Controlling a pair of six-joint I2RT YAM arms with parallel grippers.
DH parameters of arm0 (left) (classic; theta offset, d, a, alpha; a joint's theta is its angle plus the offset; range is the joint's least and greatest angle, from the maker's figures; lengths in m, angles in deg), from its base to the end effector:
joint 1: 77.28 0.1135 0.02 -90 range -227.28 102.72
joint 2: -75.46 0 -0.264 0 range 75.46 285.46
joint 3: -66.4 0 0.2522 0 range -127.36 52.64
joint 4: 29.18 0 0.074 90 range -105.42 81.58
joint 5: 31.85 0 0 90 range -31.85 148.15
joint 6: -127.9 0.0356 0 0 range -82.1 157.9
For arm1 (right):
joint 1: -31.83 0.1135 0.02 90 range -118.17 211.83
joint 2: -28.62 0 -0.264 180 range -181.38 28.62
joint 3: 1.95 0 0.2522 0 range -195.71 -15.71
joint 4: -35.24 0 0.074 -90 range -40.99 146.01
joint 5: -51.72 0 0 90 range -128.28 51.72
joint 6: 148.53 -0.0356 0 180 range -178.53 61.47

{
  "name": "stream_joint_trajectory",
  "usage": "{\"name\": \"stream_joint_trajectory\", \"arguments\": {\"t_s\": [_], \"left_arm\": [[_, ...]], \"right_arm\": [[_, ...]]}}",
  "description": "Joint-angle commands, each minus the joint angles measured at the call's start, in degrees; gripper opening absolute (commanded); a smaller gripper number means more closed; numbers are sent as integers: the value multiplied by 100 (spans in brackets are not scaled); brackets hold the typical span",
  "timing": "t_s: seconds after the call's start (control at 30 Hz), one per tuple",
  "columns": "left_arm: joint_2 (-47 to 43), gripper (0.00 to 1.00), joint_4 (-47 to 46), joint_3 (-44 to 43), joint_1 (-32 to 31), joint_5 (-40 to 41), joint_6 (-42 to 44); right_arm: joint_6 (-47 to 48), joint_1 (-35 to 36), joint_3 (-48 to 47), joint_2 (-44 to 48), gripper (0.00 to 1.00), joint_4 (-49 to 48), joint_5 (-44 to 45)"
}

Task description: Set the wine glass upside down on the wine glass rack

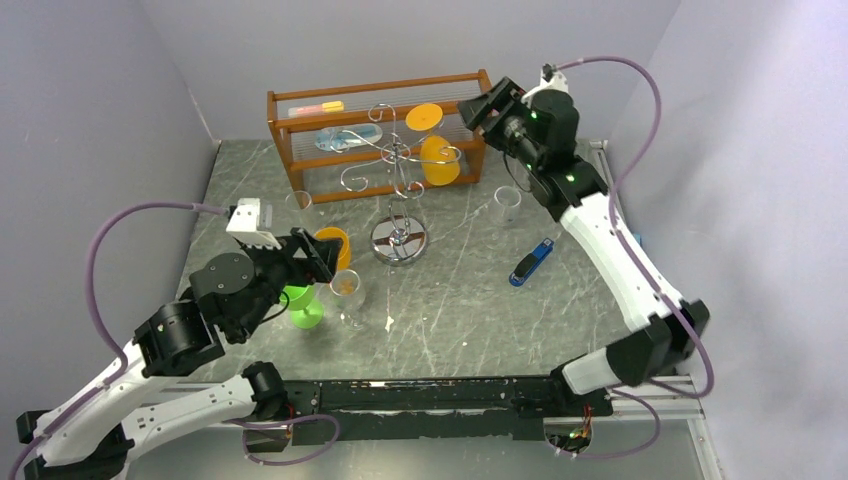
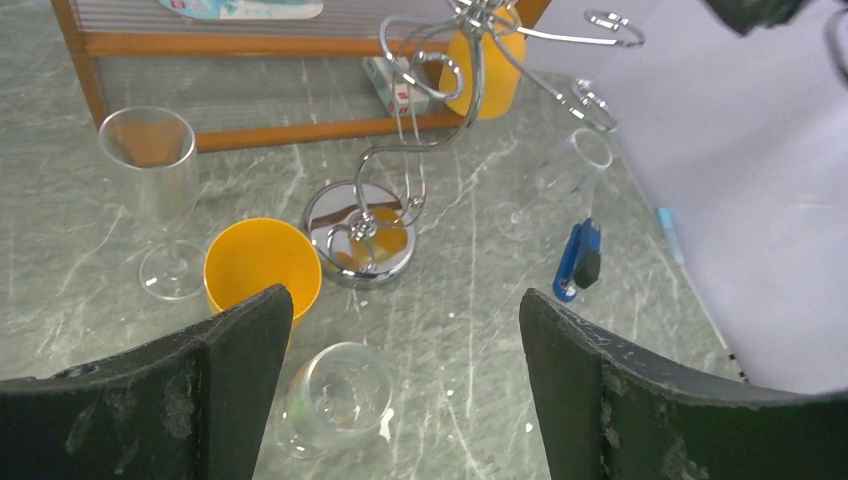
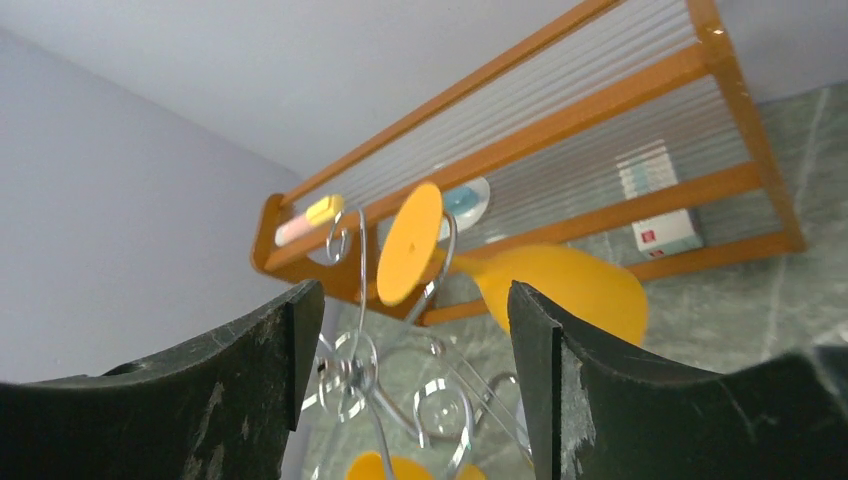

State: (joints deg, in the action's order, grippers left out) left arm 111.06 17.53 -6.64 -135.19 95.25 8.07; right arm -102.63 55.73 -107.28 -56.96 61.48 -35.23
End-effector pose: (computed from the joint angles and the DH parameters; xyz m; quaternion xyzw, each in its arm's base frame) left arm 0.0748 -0.0789 0.4040 -0.0246 0.7508 -0.2508 0.6106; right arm 0.3170 0.1384 0.4496 0.1482 0.7311 0.3558 0.5630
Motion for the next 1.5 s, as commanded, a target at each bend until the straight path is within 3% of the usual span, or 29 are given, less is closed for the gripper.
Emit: {"name": "stream_joint_trajectory", "arguments": {"t_s": [0.0,0.23,0.33,0.47,0.6,0.8,1.03,1.23,1.47], "left_arm": [[36,88,557,8,-10,-153,80],[126,86,884,344,-10,-210,-65],[335,76,1218,378,-10,-16,-399],[720,58,2350,171,-10,897,-1123],[920,54,3232,-44,-10,1537,-1728],[896,63,3036,348,-10,1293,-2075],[1226,50,2910,851,-12,1497,-2588],[1446,45,2688,1016,-1,1447,-2533],[1696,31,2285,1181,151,1298,-2219]], "right_arm": [[797,-34,661,886,71,285,126],[1232,-26,1952,2208,71,779,-111],[1349,-28,2300,2611,71,951,-227],[1322,-27,2669,2952,71,1092,-470],[1173,-28,3079,3192,70,1177,-463],[1057,-32,3328,3177,68,1298,-575],[943,-30,3369,3216,67,1263,-635],[808,-28,3348,3296,65,1411,-474],[746,-27,3313,3393,65,1527,-402]]}}
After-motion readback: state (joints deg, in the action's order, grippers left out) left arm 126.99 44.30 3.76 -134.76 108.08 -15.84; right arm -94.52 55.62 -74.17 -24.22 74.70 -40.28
